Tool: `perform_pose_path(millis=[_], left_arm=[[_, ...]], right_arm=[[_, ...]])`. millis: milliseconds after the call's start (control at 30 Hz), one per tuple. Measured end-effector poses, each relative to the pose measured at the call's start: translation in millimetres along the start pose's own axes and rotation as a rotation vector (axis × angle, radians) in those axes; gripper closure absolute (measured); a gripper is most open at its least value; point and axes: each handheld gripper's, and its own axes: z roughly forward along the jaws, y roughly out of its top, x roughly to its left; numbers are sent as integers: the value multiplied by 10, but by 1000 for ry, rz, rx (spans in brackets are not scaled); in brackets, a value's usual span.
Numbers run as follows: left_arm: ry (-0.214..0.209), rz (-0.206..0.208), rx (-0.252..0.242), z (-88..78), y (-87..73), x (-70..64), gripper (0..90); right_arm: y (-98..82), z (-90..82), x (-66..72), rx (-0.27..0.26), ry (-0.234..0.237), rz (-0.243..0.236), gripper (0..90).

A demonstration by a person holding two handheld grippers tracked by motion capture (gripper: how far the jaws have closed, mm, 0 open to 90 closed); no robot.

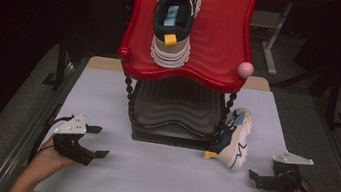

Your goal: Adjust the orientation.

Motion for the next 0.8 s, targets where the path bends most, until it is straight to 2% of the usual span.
perform_pose_path(millis=[100,167,233,333,433,533,633,700,800], left_arm=[[9,-16,30,80,-112,10,139],[9,-31,52,130,-181,7,139],[10,-39,67,173,-243,2,139],[22,-46,91,223,-320,-4,138],[24,-65,94,285,-386,-4,134],[46,-46,103,296,-385,-29,132],[54,-36,108,301,-384,-42,131],[56,-33,108,301,-385,-46,131],[56,-34,108,301,-385,-46,132]], right_arm=[[9,-9,-3,4,4,-2,33],[25,-40,1,4,12,-5,149],[52,-77,21,-7,13,-12,178],[90,-145,33,-28,37,-16,306],[130,-224,28,-59,59,-19,517],[189,-305,21,-98,104,-6,716],[288,-380,44,-134,157,-21,893],[359,-415,53,-160,189,-25,898],[492,-458,64,-209,263,-27,899]])
